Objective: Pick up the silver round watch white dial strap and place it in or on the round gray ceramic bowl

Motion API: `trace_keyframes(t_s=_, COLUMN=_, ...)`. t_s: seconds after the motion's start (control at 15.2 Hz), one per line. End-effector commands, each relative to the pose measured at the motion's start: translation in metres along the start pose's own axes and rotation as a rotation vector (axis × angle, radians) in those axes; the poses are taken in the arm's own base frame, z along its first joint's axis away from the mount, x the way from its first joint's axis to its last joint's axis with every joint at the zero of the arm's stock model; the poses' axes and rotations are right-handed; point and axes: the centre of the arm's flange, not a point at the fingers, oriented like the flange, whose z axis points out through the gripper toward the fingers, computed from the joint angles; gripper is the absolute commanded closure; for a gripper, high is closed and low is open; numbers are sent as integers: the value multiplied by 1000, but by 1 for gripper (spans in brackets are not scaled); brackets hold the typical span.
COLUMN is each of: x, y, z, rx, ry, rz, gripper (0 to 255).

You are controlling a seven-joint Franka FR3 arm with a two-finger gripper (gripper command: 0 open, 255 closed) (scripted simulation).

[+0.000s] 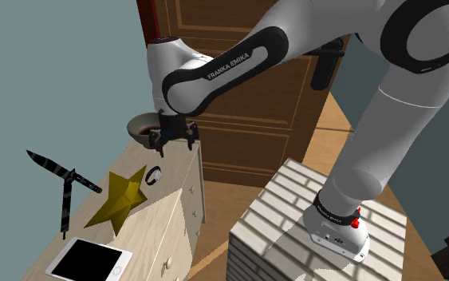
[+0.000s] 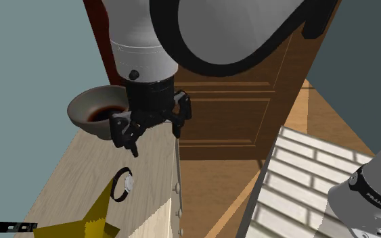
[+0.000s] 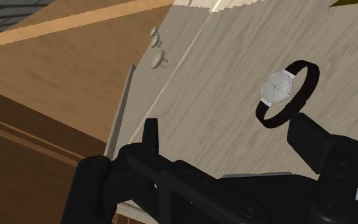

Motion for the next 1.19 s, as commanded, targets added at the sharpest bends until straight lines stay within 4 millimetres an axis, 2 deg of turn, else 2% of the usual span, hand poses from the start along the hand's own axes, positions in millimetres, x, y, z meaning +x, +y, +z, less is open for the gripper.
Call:
trace_keyframes(t_s=0.0, x=10, y=-21, z=12, rx=1, ry=2, rz=35, gripper=0)
trace_keyframes(t_s=0.26, x=27, y=-62, z=35, rx=1, ry=5, rz=94, gripper=0)
trace_keyframes(t_s=0.73, x=28, y=-62, z=72, rx=1, ry=5, rz=94, gripper=0)
trace_keyframes(t_s=1.12, x=28, y=-62, z=75, rx=1, ry=5, rz=94, gripper=0)
